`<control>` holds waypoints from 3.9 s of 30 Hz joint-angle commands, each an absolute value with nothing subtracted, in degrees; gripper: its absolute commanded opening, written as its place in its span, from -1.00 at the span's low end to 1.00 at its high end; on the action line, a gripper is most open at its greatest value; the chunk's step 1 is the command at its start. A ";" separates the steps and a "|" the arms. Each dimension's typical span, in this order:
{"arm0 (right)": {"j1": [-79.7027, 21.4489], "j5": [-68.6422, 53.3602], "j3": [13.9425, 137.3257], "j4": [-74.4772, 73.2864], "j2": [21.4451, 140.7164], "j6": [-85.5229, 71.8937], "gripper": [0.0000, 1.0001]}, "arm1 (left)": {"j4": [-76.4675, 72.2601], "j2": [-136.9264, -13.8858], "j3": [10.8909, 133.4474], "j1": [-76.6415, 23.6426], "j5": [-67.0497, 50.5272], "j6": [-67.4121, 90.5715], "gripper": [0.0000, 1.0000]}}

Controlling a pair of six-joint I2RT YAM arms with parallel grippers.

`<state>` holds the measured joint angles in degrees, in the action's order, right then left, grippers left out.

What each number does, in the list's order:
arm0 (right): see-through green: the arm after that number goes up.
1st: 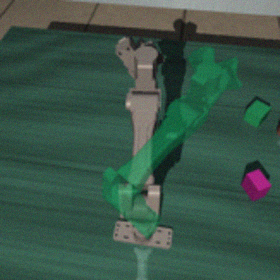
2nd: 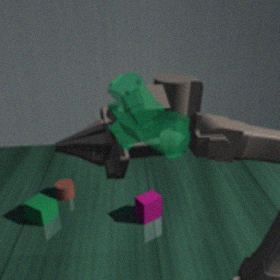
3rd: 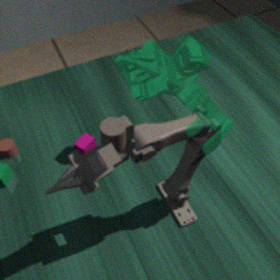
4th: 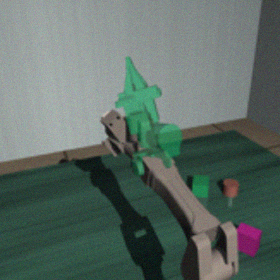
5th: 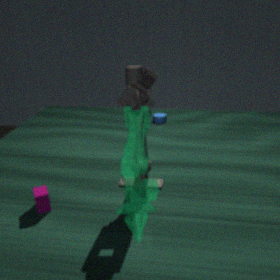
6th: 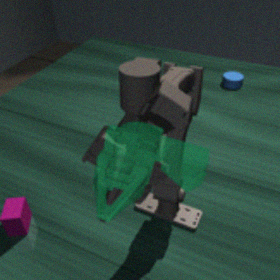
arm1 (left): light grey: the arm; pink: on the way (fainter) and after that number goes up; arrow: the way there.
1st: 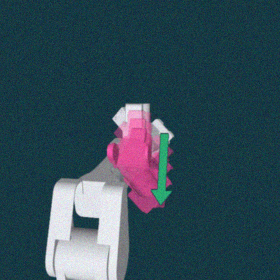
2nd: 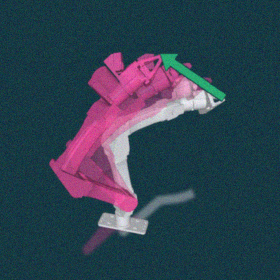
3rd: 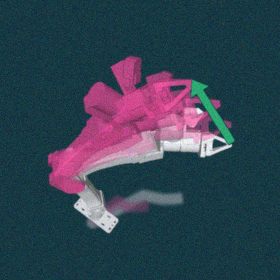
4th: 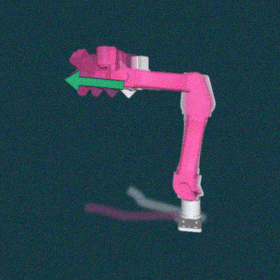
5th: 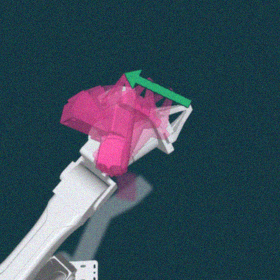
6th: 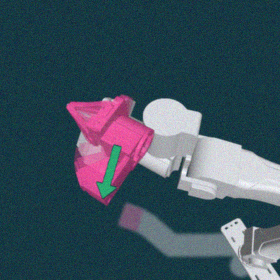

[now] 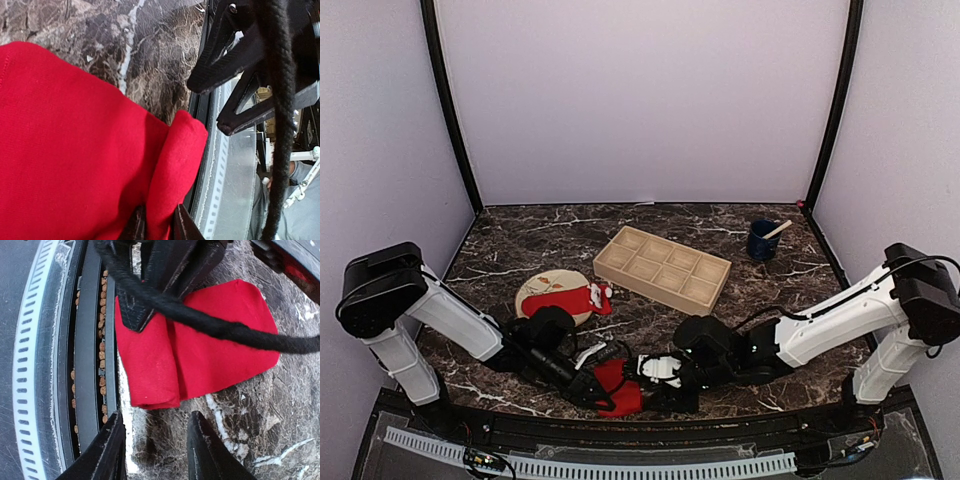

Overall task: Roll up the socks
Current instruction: Roll the sock at the center of the board.

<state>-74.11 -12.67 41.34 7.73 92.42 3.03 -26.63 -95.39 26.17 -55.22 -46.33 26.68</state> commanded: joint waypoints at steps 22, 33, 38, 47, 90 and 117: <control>-78.96 -9.68 48.29 6.11 98.89 9.57 -0.12 | -28.28 -99.48 26.56 -54.15 -52.14 27.44 -0.60; -79.04 -9.15 49.00 5.25 101.12 10.65 -0.27 | -29.69 -100.19 26.45 -53.79 -53.68 27.60 -0.60; -79.08 -8.93 48.62 5.44 101.60 10.57 -0.50 | -30.38 -100.54 26.44 -53.70 -54.43 27.77 -0.60; -78.81 -8.55 48.76 4.65 102.16 10.02 -0.95 | -29.63 -100.40 27.41 -53.24 -53.37 27.42 -0.48; -57.81 -46.72 48.24 7.43 106.86 -23.60 -1.00 | -23.75 -82.96 25.73 -55.88 -29.57 15.85 -0.03; -56.10 -50.85 44.60 10.38 107.32 -28.55 -1.00 | -14.94 -90.73 35.97 -63.33 -26.19 3.02 0.01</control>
<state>-56.88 -49.47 45.60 8.86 106.85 -27.90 -17.56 -89.82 34.65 -61.98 -25.50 5.96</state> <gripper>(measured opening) 0.038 0.504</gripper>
